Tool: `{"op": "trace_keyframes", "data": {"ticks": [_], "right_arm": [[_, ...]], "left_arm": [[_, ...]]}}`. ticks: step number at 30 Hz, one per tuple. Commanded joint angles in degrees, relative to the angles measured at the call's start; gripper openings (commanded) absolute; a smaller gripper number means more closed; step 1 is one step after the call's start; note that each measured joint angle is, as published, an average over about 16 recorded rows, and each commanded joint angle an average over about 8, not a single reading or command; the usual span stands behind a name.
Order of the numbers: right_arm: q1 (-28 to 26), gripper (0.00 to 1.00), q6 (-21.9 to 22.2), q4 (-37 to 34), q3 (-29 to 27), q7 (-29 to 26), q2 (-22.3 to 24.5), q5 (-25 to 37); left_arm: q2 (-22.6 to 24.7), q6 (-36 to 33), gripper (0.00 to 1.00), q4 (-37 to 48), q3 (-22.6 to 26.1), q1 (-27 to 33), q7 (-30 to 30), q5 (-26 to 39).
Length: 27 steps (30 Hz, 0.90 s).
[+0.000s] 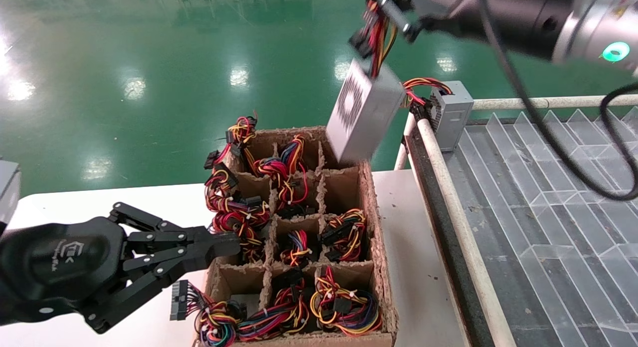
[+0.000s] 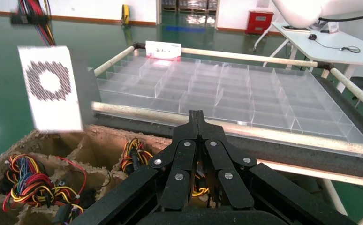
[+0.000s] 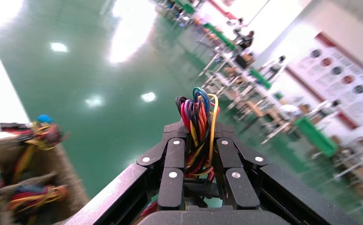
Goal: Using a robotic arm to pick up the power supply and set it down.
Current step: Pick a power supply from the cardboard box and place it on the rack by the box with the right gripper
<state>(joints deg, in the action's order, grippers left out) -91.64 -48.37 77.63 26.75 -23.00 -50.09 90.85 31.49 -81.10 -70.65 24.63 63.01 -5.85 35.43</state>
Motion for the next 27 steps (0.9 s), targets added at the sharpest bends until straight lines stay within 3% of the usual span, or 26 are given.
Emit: {"op": "trace_keyframes", "data": {"ticks": [1,11,27], "right_arm": [[-0.8,0.00,0.5,0.0,-0.5,0.7,0.4,0.1],[-2.3,0.00,1.1,-0.5,-1.6,-2.0,3.4,2.6],[5.0,0.00,5.0,-1.4,-3.3,-7.4,11.5,7.1]], "left_arm": [[0.0,0.0,0.00,0.0,0.0,0.0,0.0,0.0],[0.0,0.0,0.00,0.0,0.0,0.0,0.0,0.0],[0.0,0.0,0.00,0.0,0.0,0.0,0.0,0.0]]}}
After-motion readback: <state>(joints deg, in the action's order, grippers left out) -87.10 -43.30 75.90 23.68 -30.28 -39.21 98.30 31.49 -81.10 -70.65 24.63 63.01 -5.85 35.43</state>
